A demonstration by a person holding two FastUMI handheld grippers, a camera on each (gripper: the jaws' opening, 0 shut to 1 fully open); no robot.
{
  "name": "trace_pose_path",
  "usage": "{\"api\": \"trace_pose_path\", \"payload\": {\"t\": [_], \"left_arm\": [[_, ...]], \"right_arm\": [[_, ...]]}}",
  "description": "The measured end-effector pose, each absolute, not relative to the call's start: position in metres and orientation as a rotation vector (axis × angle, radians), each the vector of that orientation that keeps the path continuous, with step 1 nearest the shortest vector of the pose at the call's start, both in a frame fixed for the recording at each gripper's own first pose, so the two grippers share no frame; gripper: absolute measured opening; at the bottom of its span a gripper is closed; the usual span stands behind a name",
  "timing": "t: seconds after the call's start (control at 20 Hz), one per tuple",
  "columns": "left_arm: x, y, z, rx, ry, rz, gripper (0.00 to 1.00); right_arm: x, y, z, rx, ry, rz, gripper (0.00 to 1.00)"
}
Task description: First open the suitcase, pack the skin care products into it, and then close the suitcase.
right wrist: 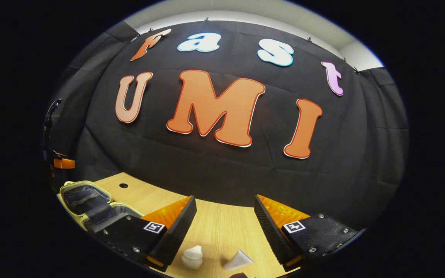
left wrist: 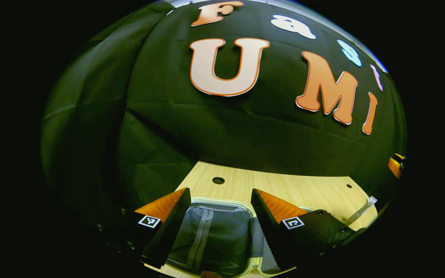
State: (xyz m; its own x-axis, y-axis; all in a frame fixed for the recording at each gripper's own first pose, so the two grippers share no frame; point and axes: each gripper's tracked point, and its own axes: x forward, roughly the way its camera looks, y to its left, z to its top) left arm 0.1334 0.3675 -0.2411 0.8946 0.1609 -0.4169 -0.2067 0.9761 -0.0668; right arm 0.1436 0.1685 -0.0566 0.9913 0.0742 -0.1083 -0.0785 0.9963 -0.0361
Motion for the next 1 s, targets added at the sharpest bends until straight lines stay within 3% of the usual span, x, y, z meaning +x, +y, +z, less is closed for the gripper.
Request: {"api": "trace_pose_path", "payload": {"t": [0.6, 1.0], "left_arm": [[0.137, 0.211, -0.194, -0.019, 0.323, 0.089, 0.98], [0.127, 0.099, -0.181, 0.029, 0.256, 0.006, 0.98]], "right_arm": [[0.125, 0.111, -0.085, -0.025, 0.131, 0.108, 0.95], [0.109, 0.101, -0.122, -0.006, 0.2, 0.196, 0.95]]}}
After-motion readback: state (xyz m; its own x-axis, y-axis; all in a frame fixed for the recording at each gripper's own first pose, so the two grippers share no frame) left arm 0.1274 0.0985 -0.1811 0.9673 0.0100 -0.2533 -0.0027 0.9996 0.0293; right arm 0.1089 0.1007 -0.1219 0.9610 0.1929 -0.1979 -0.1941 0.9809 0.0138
